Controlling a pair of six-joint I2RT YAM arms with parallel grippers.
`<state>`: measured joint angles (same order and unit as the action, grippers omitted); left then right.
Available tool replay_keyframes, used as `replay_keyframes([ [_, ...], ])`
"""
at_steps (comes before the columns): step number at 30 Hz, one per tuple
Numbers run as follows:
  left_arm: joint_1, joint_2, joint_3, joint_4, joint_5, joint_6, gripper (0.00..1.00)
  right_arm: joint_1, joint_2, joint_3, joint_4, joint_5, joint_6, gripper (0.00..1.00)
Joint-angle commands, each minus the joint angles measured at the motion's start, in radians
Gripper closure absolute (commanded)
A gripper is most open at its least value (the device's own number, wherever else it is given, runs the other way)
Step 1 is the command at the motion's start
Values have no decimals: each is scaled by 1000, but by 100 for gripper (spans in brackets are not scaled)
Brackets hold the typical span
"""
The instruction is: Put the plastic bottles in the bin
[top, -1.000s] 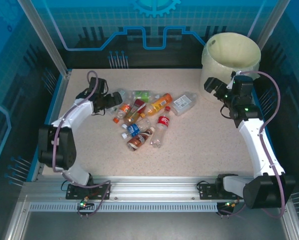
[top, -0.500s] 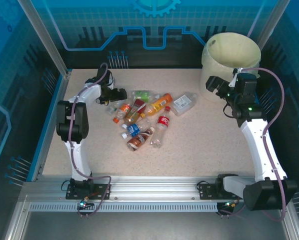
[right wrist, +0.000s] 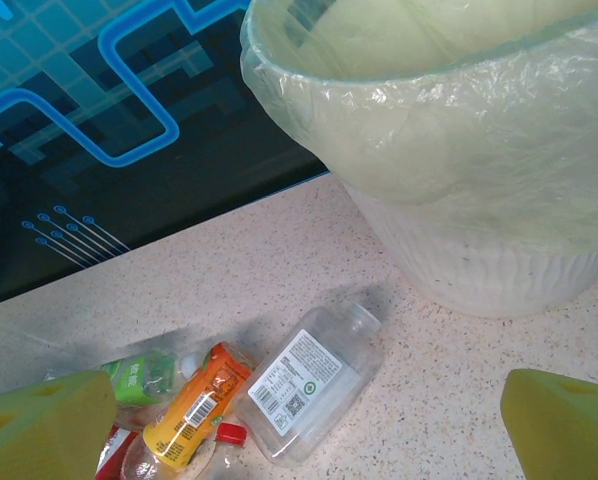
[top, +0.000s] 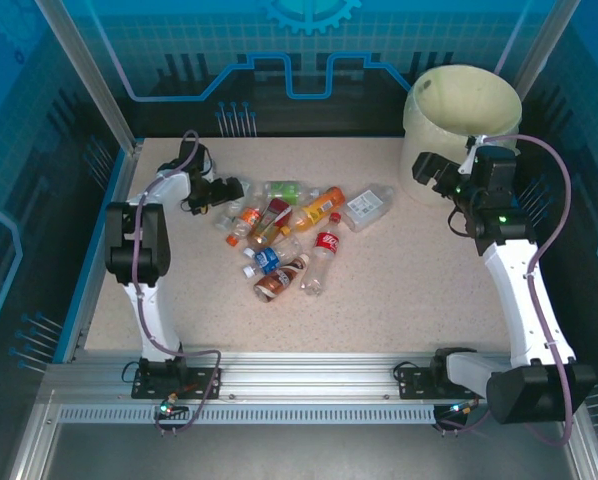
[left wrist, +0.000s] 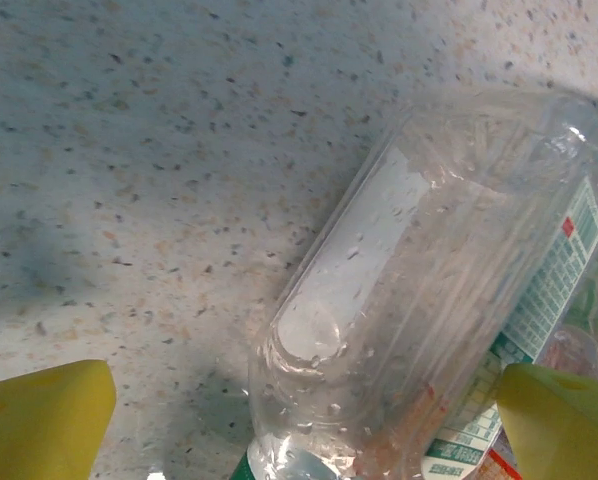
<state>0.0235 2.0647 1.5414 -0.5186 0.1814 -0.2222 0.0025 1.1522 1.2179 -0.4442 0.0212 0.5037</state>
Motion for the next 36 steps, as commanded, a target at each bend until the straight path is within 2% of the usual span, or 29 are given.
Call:
replay_keyframes([
  [1, -8, -22, -6, -11, 40, 92, 1, 19, 0, 30, -16, -12, -4, 0],
  [7, -44, 23, 47, -79, -56, 179, 2, 19, 2, 29, -18, -13, 1, 0],
  [11, -54, 43, 60, -83, -75, 195, 3, 22, 7, 32, -20, -20, 4, 0],
  [15, -54, 63, 81, -91, -133, 185, 11, 25, 11, 37, -26, -21, 1, 0],
  [22, -44, 68, 66, -78, -138, 170, 34, 29, 12, 35, -34, -25, -5, 0],
  [25, -31, 59, 43, -54, -117, 154, 43, 35, 20, 35, -25, -66, -28, 0],
  [30, -23, 2, -13, 13, -116, 147, 52, 85, 39, 46, -19, -110, -84, 0],
  [36, -24, -130, -117, 116, -148, 119, 56, 167, 47, 23, 50, -123, -100, 0],
])
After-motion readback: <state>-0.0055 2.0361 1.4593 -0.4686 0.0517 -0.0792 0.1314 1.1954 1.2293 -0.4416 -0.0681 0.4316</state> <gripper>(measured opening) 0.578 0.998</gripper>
